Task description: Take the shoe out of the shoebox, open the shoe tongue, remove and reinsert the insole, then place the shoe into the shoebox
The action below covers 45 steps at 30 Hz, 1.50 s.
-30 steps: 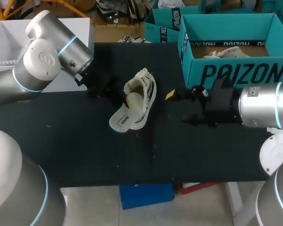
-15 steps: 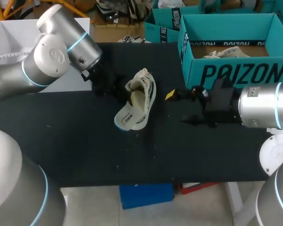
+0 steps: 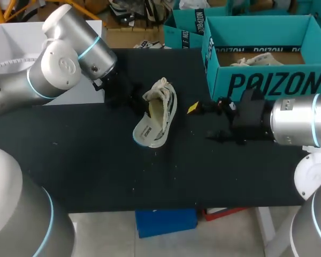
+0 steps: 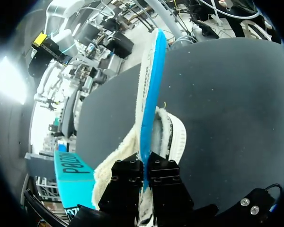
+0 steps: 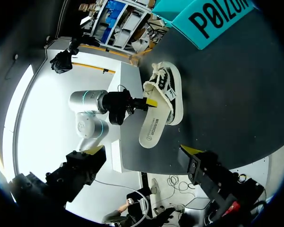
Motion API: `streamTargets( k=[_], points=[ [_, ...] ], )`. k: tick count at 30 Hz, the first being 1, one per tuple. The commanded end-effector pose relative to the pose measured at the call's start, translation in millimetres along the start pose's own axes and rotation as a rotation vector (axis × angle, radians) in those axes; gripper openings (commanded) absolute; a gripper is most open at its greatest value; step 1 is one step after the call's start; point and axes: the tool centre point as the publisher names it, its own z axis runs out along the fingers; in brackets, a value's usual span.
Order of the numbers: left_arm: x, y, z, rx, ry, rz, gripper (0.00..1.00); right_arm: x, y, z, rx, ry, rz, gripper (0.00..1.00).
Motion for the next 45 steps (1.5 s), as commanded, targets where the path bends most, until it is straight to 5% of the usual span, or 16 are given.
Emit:
streamTargets(
  k=[1,13,25,32,45],
  points=[
    [2.9,7.8,4.9,-0.003,0.004,-0.009,0.0,0.4,-0.1,0.1,0.0,-0.002,0.0,1.0],
    [-8.7,30.1,7.8,-0.025,-0.002,-0.032,0.0,0.4,-0.1,0.1,0.0,-0.002,0.0,1.0],
    [-3.1,24.0,4.7,-0.022,0.009,-0.04,0.0,0.4,-0.1,0.1,0.0,-0.002,0.0,1.0],
    [1.8,6.2,-1.2,-0.003,0.016,-0.035,0.37,0.4,-0.1,0.1,0.0,-0.002,0.0,1.0],
    [4.6,-23.3,-6.8,0.025,0.023,0.007,0.39,0.4,-0.1,0.1,0.0,-0.002,0.0,1.0]
  ],
)
